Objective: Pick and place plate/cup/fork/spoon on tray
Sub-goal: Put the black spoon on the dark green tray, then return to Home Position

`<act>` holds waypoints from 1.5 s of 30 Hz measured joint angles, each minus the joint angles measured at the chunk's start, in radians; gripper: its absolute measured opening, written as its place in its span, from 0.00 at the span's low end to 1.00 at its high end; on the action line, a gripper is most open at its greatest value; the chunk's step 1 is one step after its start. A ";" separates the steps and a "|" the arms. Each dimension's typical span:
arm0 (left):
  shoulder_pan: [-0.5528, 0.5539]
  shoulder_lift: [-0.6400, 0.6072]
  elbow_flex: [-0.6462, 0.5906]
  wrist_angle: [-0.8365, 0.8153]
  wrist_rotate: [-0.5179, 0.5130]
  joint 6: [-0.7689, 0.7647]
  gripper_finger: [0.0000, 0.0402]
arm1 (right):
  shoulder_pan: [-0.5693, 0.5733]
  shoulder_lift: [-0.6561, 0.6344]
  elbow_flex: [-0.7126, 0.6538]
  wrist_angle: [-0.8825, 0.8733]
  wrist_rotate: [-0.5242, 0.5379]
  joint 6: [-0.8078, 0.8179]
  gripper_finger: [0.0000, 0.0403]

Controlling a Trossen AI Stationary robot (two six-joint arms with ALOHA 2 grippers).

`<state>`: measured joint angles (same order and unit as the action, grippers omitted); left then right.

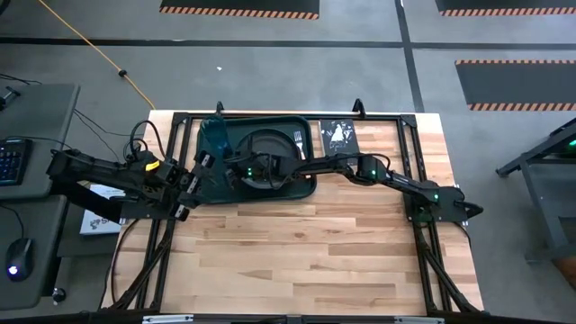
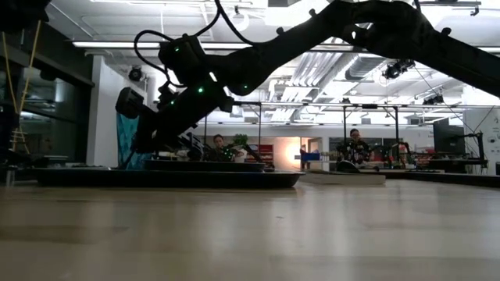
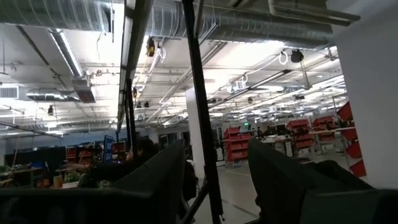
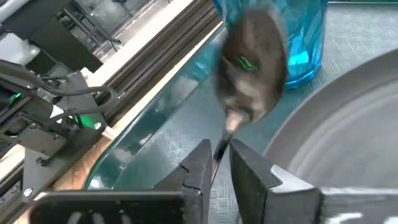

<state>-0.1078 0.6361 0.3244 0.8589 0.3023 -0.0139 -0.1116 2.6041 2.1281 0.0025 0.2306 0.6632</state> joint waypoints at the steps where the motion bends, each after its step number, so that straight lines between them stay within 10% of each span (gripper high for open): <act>1: 0.000 0.000 0.000 0.000 0.000 0.000 0.41 | 0.000 0.000 0.000 -0.003 0.004 0.006 0.13; 17: 0.000 0.000 0.001 -0.016 0.000 0.000 0.41 | -0.026 -0.059 0.002 -0.030 -0.027 -0.222 0.24; 25: 0.000 0.000 0.001 -0.045 0.001 0.035 0.41 | -0.009 -0.312 -0.079 -0.539 0.112 -0.522 0.24; 34: 0.000 0.000 0.001 -0.046 0.001 0.056 0.41 | 0.063 -0.918 -0.897 -0.424 0.303 -0.393 0.24; 45: 0.005 0.068 0.001 -0.155 -0.229 0.187 0.41 | 0.143 -1.507 -1.791 0.788 0.133 -0.452 0.24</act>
<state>-0.1032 0.7041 0.3252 0.7036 0.0738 0.1730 0.0315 1.0971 0.3375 0.7903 0.3637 0.2114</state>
